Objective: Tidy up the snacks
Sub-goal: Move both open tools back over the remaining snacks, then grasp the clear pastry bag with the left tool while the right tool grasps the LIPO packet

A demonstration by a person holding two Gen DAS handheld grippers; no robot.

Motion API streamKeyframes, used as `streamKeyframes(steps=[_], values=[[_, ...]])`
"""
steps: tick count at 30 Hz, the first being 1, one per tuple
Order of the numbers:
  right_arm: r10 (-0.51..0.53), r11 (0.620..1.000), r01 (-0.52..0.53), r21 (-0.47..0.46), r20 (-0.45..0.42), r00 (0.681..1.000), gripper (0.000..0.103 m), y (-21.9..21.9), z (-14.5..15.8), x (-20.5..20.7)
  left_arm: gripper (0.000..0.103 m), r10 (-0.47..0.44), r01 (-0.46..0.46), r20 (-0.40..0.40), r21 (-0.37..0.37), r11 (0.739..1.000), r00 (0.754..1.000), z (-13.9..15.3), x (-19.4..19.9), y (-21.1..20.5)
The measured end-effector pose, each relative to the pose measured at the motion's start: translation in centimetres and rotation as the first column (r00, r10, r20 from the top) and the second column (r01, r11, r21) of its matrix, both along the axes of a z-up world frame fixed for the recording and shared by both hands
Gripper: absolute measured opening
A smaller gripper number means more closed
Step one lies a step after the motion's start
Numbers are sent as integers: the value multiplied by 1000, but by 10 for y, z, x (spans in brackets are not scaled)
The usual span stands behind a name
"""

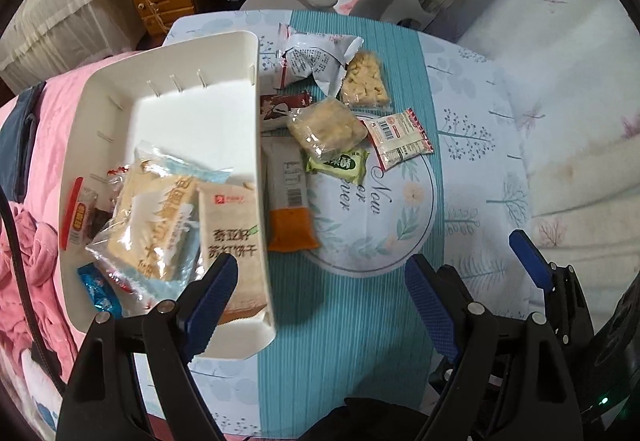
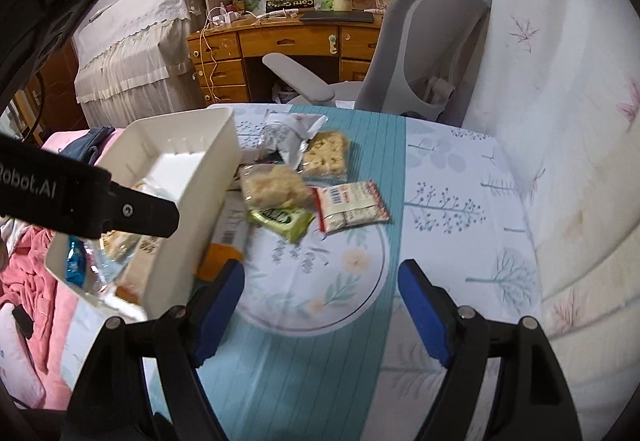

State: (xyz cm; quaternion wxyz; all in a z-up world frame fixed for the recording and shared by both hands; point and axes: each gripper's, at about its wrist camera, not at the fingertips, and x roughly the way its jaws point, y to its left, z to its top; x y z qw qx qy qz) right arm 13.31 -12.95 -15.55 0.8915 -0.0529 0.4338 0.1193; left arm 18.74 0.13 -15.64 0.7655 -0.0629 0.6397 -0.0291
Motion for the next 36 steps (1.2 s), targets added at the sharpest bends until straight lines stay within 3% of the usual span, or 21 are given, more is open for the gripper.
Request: streamKeyframes(steps=[7,18,26,36], values=[[39,999,-39,0,18,999,80,-21,-18,31,85,77,-71,-84,75,995,994,-12,40,-17],[66,998,-66,10,26,997,80,-26,-53,68,85,220,-207,-172,91,974,960,-45,109,-31],[112,994,-111,-25,46,993,80,-14,-81,99,85,276,-248,-213,148,957,937,-79,152,-40],[147,988,-146,-55,9,989,80,-3,-115,125,85,309,-258,-256,213,942,916,-118,181,-40]])
